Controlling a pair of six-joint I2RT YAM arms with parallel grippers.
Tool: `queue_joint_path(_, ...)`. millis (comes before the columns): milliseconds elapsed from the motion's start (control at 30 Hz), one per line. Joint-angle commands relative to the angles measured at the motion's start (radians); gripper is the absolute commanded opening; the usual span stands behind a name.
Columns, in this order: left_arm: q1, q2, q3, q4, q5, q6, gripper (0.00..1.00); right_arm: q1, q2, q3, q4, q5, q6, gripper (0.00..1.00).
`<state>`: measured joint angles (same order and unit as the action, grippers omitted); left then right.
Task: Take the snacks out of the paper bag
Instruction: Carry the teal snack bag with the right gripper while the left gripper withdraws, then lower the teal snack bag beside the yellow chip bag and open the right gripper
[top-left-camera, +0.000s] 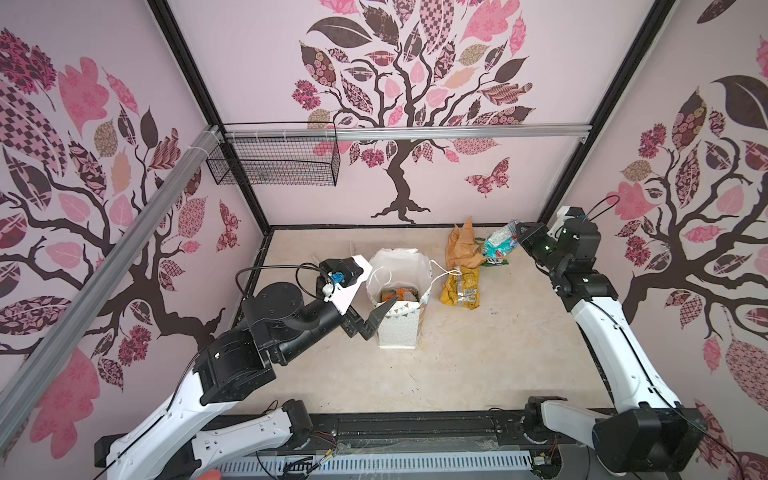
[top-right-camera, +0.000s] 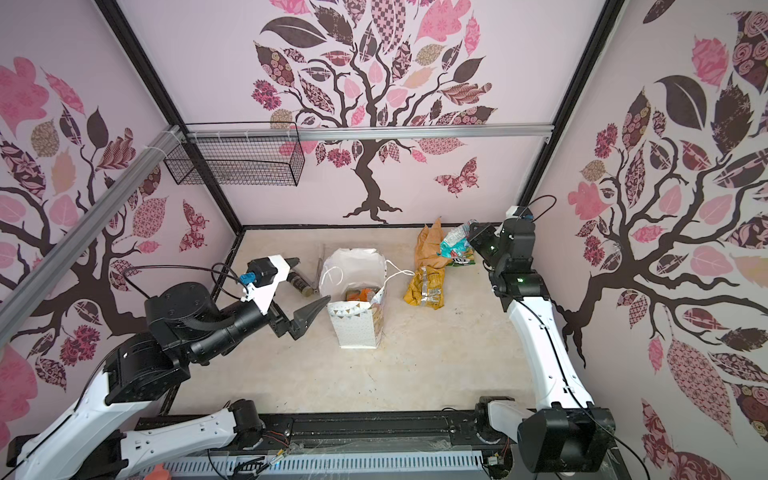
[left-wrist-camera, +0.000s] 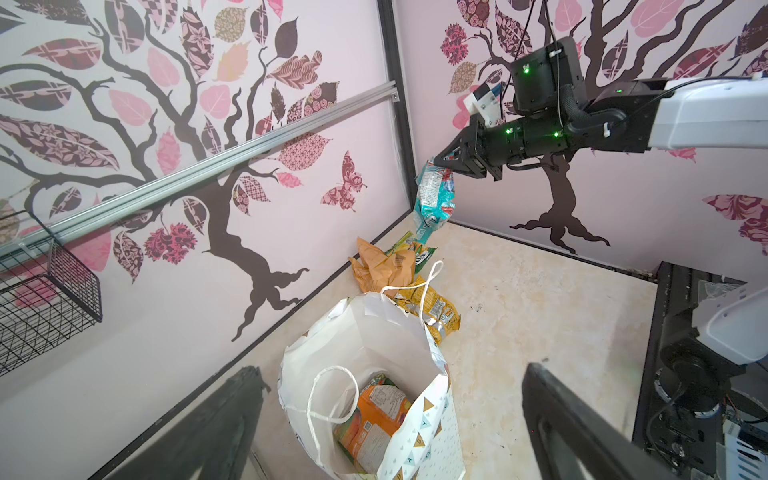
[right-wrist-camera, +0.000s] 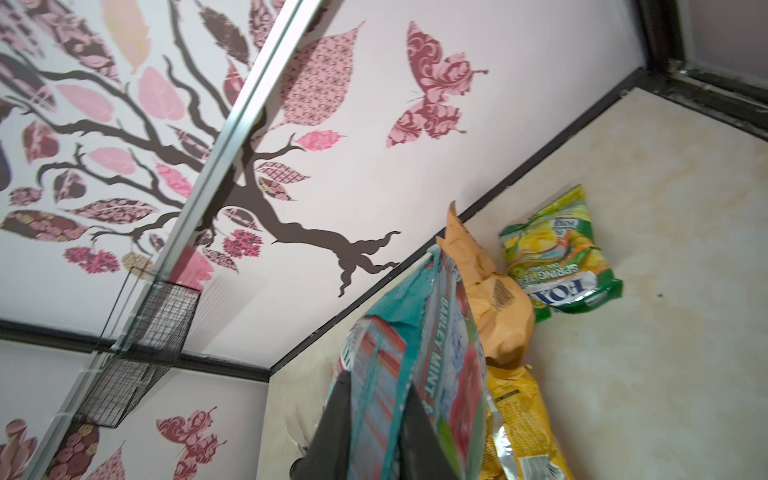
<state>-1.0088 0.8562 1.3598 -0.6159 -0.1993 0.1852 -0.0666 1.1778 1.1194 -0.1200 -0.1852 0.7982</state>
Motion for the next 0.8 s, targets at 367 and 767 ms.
queue_joint_path(367,-0.004,0.003,-0.042,0.027,0.015,0.021,0.99,-0.177,0.071,-0.301,0.335,-0.139,0.099,0.00)
queue_joint_path(767,-0.003,0.009,-0.055,0.060,0.017,0.043,0.98,-0.185,0.328,-0.332,0.588,-0.201,0.089,0.00)
